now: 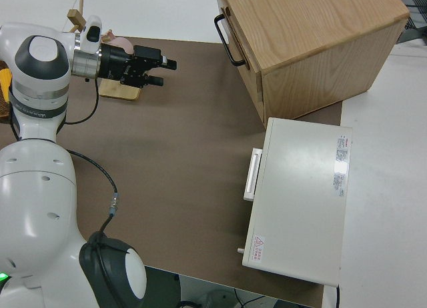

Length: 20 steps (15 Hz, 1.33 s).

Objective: Slide drawer open with right arm
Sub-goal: 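Reach the right gripper up to the black drawer handle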

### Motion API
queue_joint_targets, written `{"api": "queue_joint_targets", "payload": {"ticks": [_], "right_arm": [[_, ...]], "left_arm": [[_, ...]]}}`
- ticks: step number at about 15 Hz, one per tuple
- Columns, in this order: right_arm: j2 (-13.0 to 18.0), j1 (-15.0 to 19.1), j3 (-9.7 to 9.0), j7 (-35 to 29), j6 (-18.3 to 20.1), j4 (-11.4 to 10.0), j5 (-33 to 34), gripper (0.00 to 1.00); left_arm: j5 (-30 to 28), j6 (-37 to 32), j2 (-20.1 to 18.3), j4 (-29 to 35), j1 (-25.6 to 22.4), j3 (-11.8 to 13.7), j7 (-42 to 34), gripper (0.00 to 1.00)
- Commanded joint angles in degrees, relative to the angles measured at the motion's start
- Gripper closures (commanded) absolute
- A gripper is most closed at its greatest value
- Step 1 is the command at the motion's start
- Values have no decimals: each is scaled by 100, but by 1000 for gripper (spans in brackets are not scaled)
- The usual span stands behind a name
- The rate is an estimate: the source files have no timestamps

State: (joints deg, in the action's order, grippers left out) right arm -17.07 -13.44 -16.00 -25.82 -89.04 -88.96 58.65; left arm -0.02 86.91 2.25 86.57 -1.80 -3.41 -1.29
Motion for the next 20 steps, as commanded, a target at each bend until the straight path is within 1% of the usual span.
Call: {"api": "queue_joint_targets", "payload": {"ticks": [1,3,7,9,13,15,18,20], "right_arm": [[29,148,88,-134,-727,-683,996,17],[-138,245,114,-55,-886,-702,1594,17],[-323,324,351,226,-1281,-737,2518,17],[-393,316,509,262,-1483,-737,2826,17],[-595,316,747,227,-1598,-737,3432,17],[-665,324,800,200,-1642,-728,3652,17],[-780,324,958,156,-1704,-693,3908,21],[-806,333,1081,86,-1888,-675,3979,23]], "left_arm": [[98,-113,65,-149,-22,-37,-56,7],[98,-113,65,-149,-22,-37,-56,7],[98,-113,65,-149,-22,-37,-56,7],[98,-113,65,-149,-22,-37,-56,7],[98,-113,65,-140,-22,-37,-56,7],[98,-113,65,-149,-22,-37,-56,7],[98,-113,65,-149,-22,-37,-56,7],[98,-113,65,-149,-22,-37,-56,7]]}}
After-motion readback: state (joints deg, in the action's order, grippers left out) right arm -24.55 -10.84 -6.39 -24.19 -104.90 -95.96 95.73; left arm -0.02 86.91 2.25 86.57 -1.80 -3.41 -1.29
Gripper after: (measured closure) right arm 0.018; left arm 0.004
